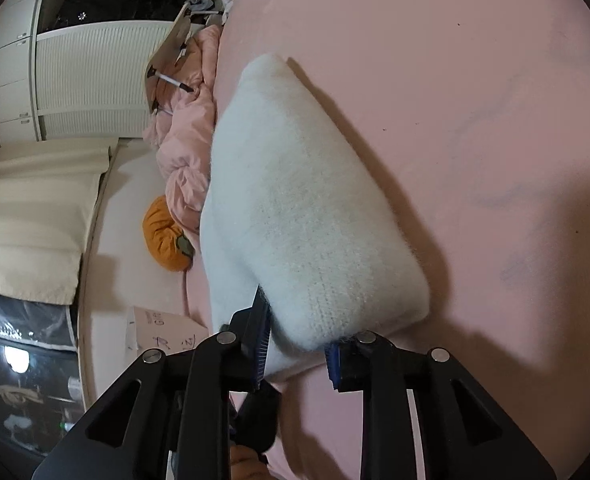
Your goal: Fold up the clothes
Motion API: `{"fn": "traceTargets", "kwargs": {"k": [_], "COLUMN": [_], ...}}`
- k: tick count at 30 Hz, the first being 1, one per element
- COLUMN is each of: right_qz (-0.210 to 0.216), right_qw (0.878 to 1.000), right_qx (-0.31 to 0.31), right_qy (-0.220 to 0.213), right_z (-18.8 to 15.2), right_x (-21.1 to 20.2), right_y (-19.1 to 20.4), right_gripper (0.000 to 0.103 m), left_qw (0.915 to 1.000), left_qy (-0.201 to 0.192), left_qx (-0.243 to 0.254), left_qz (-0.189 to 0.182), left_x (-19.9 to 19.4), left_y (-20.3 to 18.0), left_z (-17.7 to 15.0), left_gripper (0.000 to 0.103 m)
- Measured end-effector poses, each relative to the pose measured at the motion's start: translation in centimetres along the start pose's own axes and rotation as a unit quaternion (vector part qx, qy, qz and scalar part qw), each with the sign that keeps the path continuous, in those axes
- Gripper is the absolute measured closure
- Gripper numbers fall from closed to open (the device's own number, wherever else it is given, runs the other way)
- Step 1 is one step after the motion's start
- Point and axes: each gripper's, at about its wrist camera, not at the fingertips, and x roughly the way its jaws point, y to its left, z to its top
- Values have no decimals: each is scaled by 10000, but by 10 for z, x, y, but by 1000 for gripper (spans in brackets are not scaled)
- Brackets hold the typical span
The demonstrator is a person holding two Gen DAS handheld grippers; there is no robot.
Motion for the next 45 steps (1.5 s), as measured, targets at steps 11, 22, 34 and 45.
{"fn": "traceTargets", "kwargs": {"k": [11,22,34,45], "right_qz": [-1271,-2378,-2304,-2297], "right_qw": [9773,8586,8256,8273], "right_qx": [-1672,-4532,-5117,-5084], "right_qy": [282,-293,-587,-667], "right_z": [-13,-65,-101,-107], "right_x": [-22,-42,-67,-86], "right_y": [18,77,104,87], "right_gripper": [32,58,45,42], "left_qw": [9959,9793,8110,8119], "left_qy": [-22,-722,-1902,-705], "left_qx": [630,854,4240,4345], "left_qz": [642,1686,3553,3834], "left_x": [-6,-67,-102,-54], "left_y": [-14,-35,-144,-77], "left_z": [5,9,-93,-158], "left_gripper": [82,35,2,2]}}
